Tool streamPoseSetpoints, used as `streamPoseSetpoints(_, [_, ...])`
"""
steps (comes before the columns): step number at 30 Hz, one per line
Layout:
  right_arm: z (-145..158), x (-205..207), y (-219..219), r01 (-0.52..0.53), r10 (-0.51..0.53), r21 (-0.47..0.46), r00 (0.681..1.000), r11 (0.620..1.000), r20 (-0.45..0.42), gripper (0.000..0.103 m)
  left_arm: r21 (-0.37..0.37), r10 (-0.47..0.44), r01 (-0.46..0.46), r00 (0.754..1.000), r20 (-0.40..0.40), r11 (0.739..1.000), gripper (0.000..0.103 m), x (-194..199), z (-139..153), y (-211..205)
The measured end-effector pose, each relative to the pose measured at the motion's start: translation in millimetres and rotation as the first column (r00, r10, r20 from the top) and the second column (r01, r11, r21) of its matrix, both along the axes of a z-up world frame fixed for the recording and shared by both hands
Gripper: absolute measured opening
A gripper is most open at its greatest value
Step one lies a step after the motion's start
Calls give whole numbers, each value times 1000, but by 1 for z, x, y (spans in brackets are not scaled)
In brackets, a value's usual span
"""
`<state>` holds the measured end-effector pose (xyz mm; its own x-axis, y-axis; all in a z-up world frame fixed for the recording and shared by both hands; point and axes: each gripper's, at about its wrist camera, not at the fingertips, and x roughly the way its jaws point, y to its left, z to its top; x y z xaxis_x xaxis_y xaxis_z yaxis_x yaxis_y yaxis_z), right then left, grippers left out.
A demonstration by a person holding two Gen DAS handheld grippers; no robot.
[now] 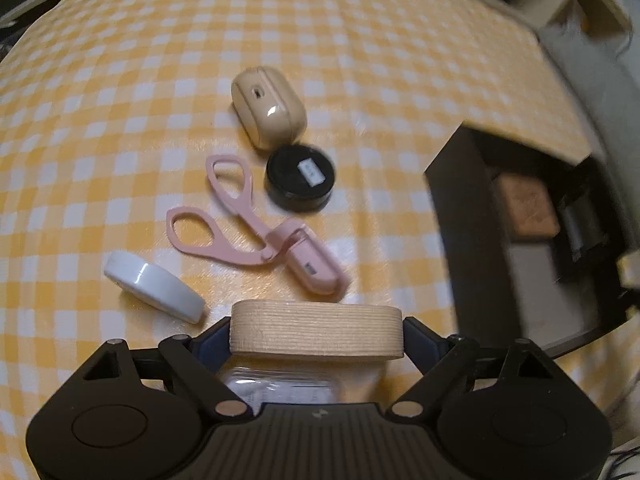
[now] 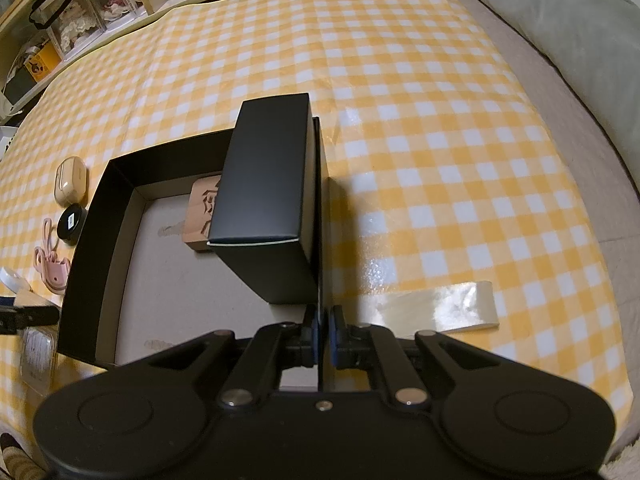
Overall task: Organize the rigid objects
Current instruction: 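Lift the wooden ring with the left gripper and carry it over the tray, then lower the wooden ring into the tray and open the left gripper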
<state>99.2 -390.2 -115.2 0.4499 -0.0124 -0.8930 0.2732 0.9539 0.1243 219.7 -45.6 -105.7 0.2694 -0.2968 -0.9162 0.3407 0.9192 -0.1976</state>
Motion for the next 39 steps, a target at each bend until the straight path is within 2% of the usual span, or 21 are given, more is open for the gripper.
streamPoseSetpoints(3, [-1, 0, 0, 0, 0, 0, 1000, 1000, -3, 6, -82, 26, -26, 1000, -2, 996, 88, -9, 15, 3])
streamPoseSetpoints(7, [-2, 1, 0, -1, 1, -2, 1000, 1000, -5, 6, -202, 45, -46, 999, -10, 978, 88, -25, 37, 2])
streamPoseSetpoints(12, [-3, 1, 1, -1, 1, -3, 1000, 1000, -5, 6, -306, 17, -17, 1000, -2, 952, 88, -40, 57, -21])
streamPoseSetpoints(18, [-5, 1, 2, -6, 6, -9, 1000, 1000, -4, 6, -326, -69, 66, 998, 0, 943, 88, -48, 54, -78])
streamPoseSetpoints(23, [-5, 1, 2, -6, 6, -6, 1000, 1000, -2, 6, -310, -120, 110, 993, -11, 944, 88, -50, 42, -124])
streamPoseSetpoints(30, [-5, 0, 2, -5, 5, -5, 1000, 1000, 0, 6, -330, -100, 59, 989, -107, 942, 88, -50, 14, -154])
streamPoseSetpoints(35, [-6, 1, 0, 0, 0, 17, 1000, 1000, 2, 6, -350, -60, -6, 982, -178, 937, 88, -46, 1, -152])
streamPoseSetpoints(39, [-5, -1, -8, 21, -22, 64, 1000, 998, 9, 8, -369, -61, -16, 979, -195, 929, 88, -45, -5, -145])
